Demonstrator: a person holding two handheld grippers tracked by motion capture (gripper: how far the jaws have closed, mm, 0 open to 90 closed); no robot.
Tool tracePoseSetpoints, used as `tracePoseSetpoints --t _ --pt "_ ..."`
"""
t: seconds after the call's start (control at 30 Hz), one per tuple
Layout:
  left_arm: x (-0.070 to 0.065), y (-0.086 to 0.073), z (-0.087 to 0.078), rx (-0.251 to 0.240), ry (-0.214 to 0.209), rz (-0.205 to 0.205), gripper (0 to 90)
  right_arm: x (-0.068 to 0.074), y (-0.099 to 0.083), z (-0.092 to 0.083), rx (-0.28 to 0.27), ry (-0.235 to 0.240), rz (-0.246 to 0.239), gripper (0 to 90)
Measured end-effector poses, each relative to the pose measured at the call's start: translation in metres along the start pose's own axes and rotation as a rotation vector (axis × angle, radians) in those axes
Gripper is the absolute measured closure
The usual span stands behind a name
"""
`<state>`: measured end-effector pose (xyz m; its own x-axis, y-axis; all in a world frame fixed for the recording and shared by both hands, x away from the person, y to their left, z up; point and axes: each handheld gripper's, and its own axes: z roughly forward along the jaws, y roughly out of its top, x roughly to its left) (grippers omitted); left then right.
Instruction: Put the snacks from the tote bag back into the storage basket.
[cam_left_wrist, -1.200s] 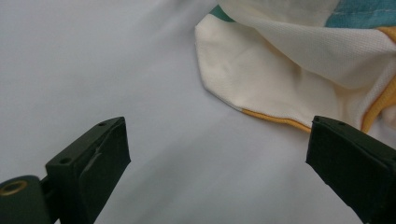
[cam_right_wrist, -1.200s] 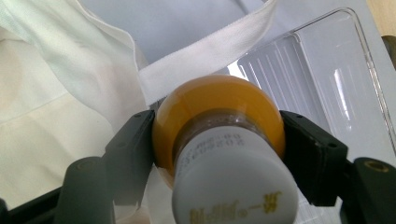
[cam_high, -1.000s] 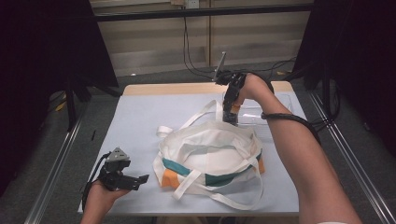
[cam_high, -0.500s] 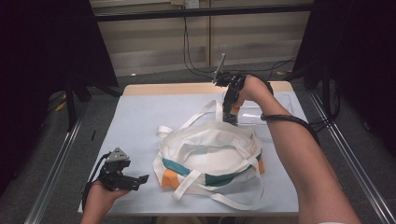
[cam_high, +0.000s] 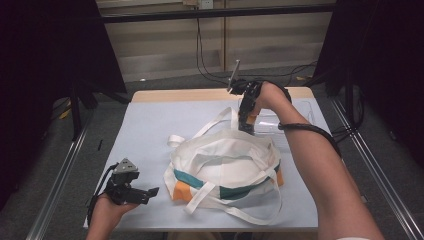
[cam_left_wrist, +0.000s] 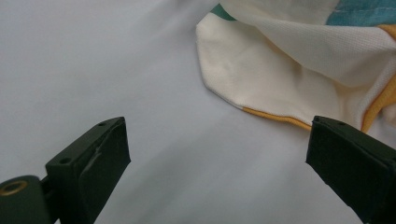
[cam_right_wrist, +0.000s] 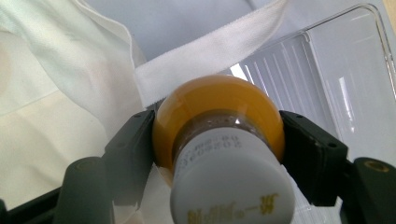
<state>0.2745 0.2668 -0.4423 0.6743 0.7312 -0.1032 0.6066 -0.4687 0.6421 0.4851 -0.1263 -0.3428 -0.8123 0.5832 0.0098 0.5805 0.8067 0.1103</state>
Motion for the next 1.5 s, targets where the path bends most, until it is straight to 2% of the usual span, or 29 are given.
tracePoseSetpoints --t 0.2,0.5,0.53,0.57,0.73,0.83,1.2,1.3,1.5 --pt "0.000 0.000 0.000 0.005 -0.001 0.001 5.7 -0.001 -0.001 0.000 -0.005 -0.001 -0.006 30.2" --pt "-0.002 0.000 0.000 -0.006 0.010 0.000 5.8 -0.002 -0.005 0.000 -0.021 -0.003 0.013 29.8" --pt "0.000 0.001 -0.001 0.017 -0.003 0.007 5.8 -0.002 -0.005 0.000 -0.022 -0.005 0.014 29.7" --pt "0.000 0.001 -0.001 0.017 -0.003 0.007 5.8 -0.002 -0.005 0.000 -0.022 -0.005 0.014 29.7" --pt "-0.002 -0.001 0.000 0.003 0.003 -0.002 5.8 -0.001 -0.005 -0.002 -0.043 -0.008 0.011 26.0" --pt "-0.002 -0.001 0.001 0.005 0.007 0.002 5.8 -0.001 -0.006 -0.002 -0.034 -0.012 0.003 24.4" --pt "-0.001 -0.001 0.001 0.005 0.008 0.000 5.8 -0.003 -0.013 -0.005 -0.034 -0.016 0.028 18.5" --pt "-0.002 -0.001 0.001 0.004 0.008 0.000 5.8 -0.002 -0.015 -0.007 -0.031 -0.015 0.053 17.3" --pt "-0.002 -0.001 0.001 0.003 0.005 0.002 5.7 0.000 -0.020 -0.011 -0.044 -0.014 0.055 15.4"
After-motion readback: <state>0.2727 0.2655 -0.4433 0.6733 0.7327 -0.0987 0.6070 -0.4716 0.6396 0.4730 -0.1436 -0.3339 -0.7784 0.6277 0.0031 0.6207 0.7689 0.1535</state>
